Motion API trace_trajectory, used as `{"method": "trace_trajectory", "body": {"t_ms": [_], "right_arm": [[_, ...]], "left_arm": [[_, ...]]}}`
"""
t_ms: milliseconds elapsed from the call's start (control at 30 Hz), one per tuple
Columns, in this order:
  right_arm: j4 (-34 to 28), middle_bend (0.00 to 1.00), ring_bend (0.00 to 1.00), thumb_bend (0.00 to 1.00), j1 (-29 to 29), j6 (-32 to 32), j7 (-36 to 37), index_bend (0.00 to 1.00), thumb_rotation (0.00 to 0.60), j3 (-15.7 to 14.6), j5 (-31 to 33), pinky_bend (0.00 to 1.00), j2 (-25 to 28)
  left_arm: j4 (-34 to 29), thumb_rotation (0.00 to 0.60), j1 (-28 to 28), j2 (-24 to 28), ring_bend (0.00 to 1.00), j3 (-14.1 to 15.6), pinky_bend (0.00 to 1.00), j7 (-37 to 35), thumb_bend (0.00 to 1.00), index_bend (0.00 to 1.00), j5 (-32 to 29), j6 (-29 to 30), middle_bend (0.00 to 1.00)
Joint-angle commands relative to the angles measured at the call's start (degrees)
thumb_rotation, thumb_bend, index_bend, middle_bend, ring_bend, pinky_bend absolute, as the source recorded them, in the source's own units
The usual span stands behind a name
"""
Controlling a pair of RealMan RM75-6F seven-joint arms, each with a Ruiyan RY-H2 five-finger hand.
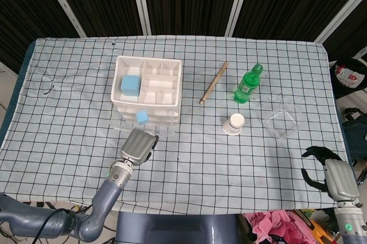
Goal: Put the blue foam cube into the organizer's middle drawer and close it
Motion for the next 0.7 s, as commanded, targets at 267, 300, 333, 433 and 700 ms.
{"method": "trace_trajectory", "body": {"t_ms": [267,300,333,433,700], "right_arm": [[-0.05,0.28,0.2,0.32,-0.04,0.04,0.35,0.4,0.6,0.11,0.17,0.26,0.03],[-0.06,0.28,0.2,0.32,-0.02,0.0,0.36,0.4,0.6,0.11,0.18,0.26,0.04],[-0.06,0.28,0.2,0.32,-0.02,-0.02,0.35,0.4,0.6,0.1,0.16,0.26,0.04],[-0.07,0.28,0.2,0.32,-0.01,0.0,0.33,0.4,0.6,0.1,0.11,0.26,0.02],[-0.06,0.28,0.2,0.32,0.01,-0.05,0.48,0.4,0.6,0.13,0.15,0.26,0.01]], "left_arm": [[2.61,0.6,-1.21,-0.76,0.88,-1.17,0.87,0.51,0.29,0.56,-1.56,-0.39,0.89],[3.01,0.6,-1.34,-0.82,0.88,-1.46,0.87,0.46,0.3,0.56,-1.83,-0.38,0.89],[3.18,0.6,-1.42,-0.86,0.88,-1.58,0.87,0.43,0.3,0.56,-1.96,-0.41,0.89],[3.76,0.6,-1.69,-1.01,0.88,-2.08,0.87,0.38,0.3,0.56,-2.45,-0.47,0.89],[5.11,0.6,-3.0,-1.49,0.88,-3.57,0.87,0.82,0.3,0.56,-4.07,-0.94,0.89]]}}
